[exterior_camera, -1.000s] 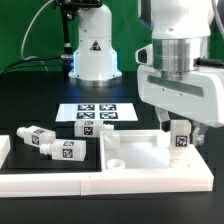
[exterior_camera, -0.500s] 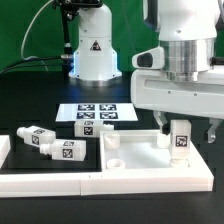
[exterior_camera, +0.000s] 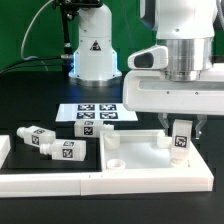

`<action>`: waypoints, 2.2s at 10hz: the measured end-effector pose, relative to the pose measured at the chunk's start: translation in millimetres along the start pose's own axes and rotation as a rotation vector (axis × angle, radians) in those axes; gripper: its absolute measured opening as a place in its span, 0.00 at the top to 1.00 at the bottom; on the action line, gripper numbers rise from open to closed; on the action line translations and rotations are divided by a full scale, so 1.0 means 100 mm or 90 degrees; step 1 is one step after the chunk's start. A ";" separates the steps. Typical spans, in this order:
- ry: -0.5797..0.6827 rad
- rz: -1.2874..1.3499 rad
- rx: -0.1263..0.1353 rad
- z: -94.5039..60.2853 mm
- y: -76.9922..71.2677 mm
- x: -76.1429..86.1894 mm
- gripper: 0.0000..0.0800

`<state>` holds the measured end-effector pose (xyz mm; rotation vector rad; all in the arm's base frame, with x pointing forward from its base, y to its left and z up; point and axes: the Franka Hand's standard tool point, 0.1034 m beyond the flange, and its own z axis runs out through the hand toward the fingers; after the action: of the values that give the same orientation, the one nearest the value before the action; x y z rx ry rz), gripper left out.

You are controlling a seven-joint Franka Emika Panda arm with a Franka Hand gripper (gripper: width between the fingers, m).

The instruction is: Assemble one leg

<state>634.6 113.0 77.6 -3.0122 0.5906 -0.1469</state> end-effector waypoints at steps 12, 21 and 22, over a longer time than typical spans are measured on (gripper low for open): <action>-0.023 0.748 0.010 0.03 0.01 0.04 0.55; -0.018 0.063 0.013 0.02 -0.07 0.02 0.19; -0.009 -0.094 0.007 -0.01 0.00 0.10 0.19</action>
Offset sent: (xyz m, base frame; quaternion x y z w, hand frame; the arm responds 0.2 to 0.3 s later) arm 0.0172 -0.0152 -0.0141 -0.0111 -0.0018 0.1768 0.9842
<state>643.7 109.5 79.4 -3.0416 0.3639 -0.1355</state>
